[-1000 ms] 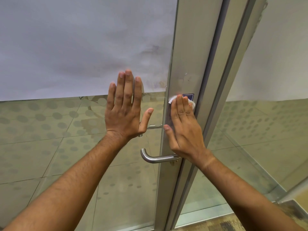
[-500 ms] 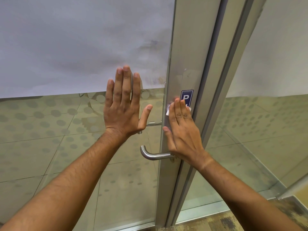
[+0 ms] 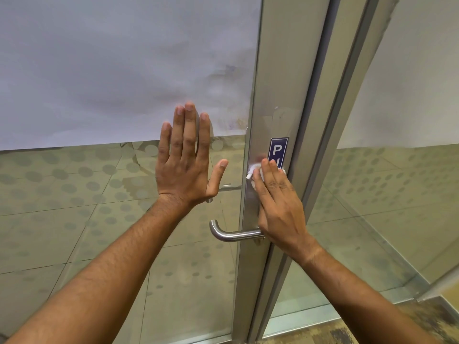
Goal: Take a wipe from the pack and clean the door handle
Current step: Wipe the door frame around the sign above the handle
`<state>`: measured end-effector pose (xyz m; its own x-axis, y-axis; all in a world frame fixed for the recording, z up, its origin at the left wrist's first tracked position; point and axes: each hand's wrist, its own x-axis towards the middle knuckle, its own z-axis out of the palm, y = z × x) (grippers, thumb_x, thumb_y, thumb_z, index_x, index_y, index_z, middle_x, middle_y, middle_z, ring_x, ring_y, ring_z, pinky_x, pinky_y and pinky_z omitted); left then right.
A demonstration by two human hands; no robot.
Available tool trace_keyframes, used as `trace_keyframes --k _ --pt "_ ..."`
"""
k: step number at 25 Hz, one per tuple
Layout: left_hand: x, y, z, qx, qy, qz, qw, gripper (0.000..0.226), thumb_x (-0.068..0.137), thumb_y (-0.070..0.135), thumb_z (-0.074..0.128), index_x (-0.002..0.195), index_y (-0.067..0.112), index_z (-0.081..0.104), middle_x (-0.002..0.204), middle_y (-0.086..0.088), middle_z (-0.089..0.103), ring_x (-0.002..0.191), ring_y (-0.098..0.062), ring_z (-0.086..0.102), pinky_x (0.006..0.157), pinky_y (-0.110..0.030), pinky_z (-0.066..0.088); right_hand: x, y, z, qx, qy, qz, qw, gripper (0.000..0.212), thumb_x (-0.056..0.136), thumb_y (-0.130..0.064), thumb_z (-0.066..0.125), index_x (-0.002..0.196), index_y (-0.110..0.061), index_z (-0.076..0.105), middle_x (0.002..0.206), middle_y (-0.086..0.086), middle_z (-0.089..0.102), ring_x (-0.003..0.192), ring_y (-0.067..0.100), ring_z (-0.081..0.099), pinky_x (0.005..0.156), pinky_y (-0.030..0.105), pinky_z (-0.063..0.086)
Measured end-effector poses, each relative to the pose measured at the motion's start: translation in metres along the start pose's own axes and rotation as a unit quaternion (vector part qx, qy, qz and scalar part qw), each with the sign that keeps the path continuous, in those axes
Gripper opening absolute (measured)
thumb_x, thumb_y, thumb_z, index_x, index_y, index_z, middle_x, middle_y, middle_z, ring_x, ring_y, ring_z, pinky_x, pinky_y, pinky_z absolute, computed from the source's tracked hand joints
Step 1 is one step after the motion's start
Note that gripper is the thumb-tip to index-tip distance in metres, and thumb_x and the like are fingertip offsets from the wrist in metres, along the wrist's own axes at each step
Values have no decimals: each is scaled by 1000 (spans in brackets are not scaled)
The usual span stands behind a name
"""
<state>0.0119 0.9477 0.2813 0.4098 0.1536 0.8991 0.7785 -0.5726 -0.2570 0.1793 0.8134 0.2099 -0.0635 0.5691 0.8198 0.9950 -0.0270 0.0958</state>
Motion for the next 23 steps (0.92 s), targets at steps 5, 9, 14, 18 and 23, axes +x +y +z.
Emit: trace_keyframes --k 5,9,14,18,23 --pt "0 0 0 -1 -5 -2 1000 89 95 56 42 156 0 11 159 -22 7 149 -35 4 125 -44 -7 -9 -2 1 -6 6 -28 1000 62 80 11 53 141 6 43 149 23 40 144 35 32 118 48 29" --pt "-1 0 -1 2 -4 0 1000 89 95 56 44 156 -1 12 160 -23 7 150 -36 5 125 -44 -6 -13 -11 -1 5 -87 7 996 68 95 -25 47 151 4 21 160 21 16 151 31 10 124 44 12" --pt "-2 1 0 -1 0 1 1000 88 95 56 43 155 -1 14 159 -23 7 149 -37 7 125 -44 -6 6 -17 -4 6 -103 34 994 81 95 -37 44 153 3 4 162 22 -3 151 35 -1 124 46 4" --pt "-2 0 1 -7 7 -3 1000 87 95 56 43 155 -1 16 158 -24 8 148 -39 8 125 -44 -5 5 -15 -2 4 -101 29 994 78 96 -38 42 153 3 7 161 20 -2 151 33 -1 124 45 4" --pt "-2 1 0 -4 4 -2 1000 88 94 55 45 155 -2 16 158 -24 8 148 -39 9 125 -44 -5 -15 -9 -8 -7 -150 19 988 75 97 -39 38 153 1 10 161 22 6 152 29 -2 124 43 7"
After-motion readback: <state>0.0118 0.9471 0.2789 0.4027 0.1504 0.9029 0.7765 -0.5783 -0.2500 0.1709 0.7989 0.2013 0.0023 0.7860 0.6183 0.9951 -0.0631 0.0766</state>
